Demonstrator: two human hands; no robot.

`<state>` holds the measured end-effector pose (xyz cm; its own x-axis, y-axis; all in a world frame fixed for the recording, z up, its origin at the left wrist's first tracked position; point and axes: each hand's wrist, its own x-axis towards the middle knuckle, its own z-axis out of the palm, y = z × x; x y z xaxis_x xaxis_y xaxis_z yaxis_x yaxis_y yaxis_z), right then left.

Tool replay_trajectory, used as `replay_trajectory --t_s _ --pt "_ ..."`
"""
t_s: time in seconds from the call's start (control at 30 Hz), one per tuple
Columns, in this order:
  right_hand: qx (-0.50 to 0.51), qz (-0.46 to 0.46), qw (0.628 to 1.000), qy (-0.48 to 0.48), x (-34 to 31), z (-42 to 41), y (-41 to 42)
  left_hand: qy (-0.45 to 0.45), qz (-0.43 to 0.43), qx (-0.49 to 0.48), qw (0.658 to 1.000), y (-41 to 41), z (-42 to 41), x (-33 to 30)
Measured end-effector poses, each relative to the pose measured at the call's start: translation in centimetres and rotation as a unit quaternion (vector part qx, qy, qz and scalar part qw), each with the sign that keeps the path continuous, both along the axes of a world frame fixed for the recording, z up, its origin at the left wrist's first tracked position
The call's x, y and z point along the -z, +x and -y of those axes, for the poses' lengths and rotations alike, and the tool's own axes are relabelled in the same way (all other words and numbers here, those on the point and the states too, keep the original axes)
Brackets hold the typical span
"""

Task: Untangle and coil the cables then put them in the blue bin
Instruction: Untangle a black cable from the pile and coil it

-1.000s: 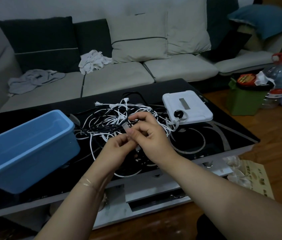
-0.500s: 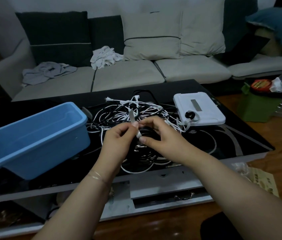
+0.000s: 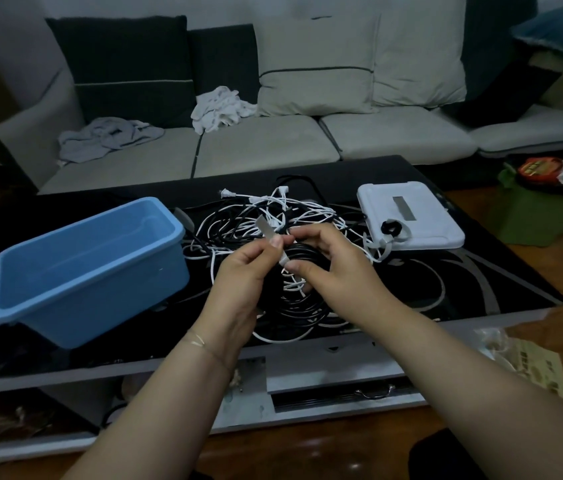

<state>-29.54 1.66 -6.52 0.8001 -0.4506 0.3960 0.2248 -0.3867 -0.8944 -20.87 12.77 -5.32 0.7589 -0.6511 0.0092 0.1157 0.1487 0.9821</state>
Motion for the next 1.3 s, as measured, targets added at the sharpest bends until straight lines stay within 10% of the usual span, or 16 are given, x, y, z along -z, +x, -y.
replay_trajectory --t_s 0.57,1.3 --pt "0.048 -0.022 0.99 0.129 -0.9 0.2 0.7 -0.049 0.2 0.008 0.979 -1.7 0.4 0.4" --pt "0.072 -0.111 0.988 -0.074 0.2 0.0 1.0 0.023 0.067 -0.082 0.994 0.2 0.2 0.6"
